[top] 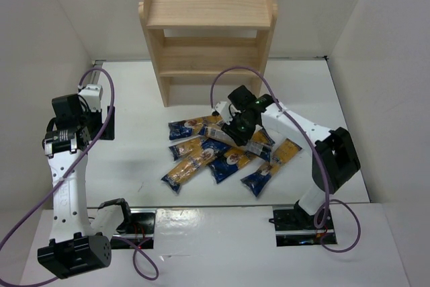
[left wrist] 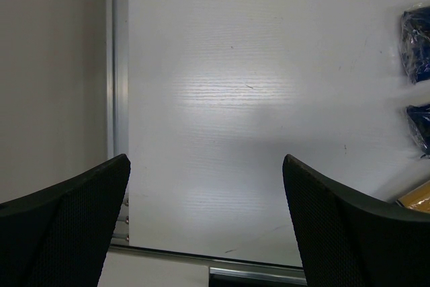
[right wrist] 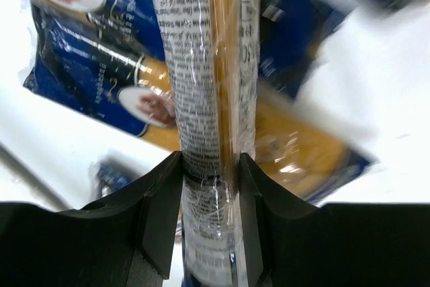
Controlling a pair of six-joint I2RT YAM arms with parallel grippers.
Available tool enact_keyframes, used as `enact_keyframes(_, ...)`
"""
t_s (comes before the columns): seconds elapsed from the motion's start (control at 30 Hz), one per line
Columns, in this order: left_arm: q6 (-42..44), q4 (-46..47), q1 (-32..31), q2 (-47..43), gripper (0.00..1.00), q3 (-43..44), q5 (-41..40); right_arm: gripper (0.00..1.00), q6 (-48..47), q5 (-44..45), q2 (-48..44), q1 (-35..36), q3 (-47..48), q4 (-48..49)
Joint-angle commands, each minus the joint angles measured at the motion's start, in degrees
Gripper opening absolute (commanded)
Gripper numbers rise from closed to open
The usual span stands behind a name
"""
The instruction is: Place and organize the pasta boxes and bags onto the shelf
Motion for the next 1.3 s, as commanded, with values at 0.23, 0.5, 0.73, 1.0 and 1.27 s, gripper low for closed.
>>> enact_keyframes(0.23,1.23,1.65,0.32,-0.14,1.0,1.05,1.2,0.54,4.88,-3.76,1.76,4.68,-4.67,-1.85)
enact_keyframes(0.5,1.23,1.65,0.32,-0.67,1.0,1.05,1.2,0.76,-2.75,2.66,1.23,5.21,-9.68,1.58)
enact_keyframes(0.73,1.23,1.65,0.32,-1.2,1.0,1.05,1.2,0.76,-7.16,6.71,2.9,5.21,-12.76,3.96)
enact_keyframes(1.0,1.23,1.12,0.32,-1.2,1.0,1.05,1.2,0.04,-6.55,5.48,3.17,5.21,-10.92,3.79)
enact_keyframes(1.27,1.23,1.12,0.32,-0.67,1.0,1.05,1.2,0.0,-0.31,-2.7,-2.72,2.22,5.92,-5.7)
